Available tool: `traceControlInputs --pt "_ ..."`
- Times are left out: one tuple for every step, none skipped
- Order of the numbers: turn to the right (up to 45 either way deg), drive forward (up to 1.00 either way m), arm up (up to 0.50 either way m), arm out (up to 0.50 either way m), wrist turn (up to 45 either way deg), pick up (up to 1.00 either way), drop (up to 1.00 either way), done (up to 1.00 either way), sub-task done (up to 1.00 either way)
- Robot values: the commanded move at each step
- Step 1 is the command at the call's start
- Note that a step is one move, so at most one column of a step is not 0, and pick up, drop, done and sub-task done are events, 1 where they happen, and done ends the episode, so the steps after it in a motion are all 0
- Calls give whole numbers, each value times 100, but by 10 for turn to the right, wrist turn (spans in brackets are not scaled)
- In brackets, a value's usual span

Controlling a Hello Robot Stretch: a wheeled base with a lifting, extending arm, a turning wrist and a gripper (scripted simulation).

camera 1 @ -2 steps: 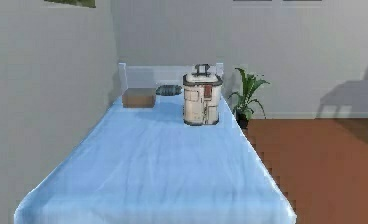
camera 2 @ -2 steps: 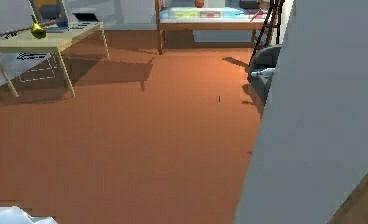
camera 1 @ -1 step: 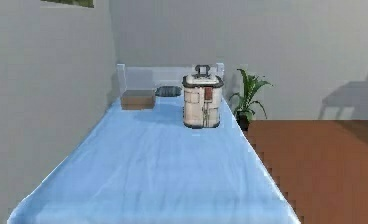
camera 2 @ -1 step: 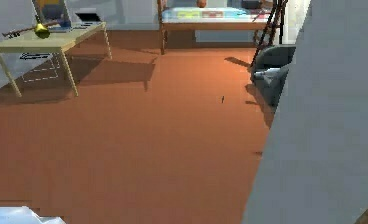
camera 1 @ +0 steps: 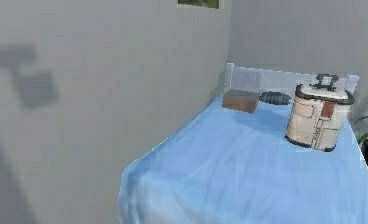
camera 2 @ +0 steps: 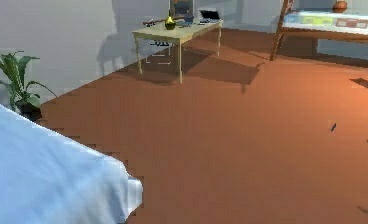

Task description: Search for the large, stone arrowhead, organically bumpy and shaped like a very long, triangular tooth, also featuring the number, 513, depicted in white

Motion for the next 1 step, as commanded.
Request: traceControlInputs --pt "0 25 0 0 0 0 0 0 0"
